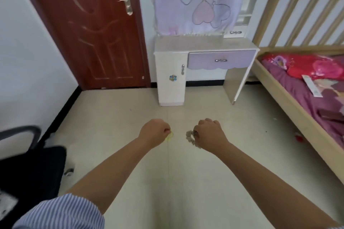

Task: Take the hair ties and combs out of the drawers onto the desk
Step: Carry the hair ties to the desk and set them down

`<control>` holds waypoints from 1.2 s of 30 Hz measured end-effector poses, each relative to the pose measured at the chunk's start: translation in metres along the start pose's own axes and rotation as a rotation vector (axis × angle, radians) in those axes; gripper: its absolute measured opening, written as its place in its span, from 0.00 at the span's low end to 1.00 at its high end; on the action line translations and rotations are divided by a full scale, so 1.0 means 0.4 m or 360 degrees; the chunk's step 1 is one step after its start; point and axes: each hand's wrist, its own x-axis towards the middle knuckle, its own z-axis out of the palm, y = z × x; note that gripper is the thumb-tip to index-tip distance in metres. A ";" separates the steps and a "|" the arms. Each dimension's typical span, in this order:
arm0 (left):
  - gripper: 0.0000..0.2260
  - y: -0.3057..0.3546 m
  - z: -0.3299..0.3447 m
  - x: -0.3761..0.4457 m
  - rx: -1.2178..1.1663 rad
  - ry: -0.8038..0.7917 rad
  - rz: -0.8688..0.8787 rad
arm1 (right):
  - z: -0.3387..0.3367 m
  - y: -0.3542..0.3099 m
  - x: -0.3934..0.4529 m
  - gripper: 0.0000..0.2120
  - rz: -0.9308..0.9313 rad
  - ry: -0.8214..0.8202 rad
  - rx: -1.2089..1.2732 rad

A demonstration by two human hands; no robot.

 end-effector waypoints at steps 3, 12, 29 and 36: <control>0.11 -0.047 -0.019 0.226 0.0090 0.0021 0.0070 | -0.017 0.064 0.187 0.10 0.0048 0.0024 -0.0008; 0.09 -0.185 -0.097 0.929 -0.0331 0.0080 -0.0234 | -0.029 0.317 0.889 0.12 -0.0010 0.0086 0.0008; 0.09 -0.697 -0.272 2.050 -0.0556 0.0006 -0.0583 | -0.006 0.540 2.158 0.11 0.0008 -0.0203 -0.0034; 0.11 -0.803 -0.197 2.453 0.0177 0.0210 -0.0508 | 0.099 0.573 2.515 0.03 0.0206 0.0330 0.0197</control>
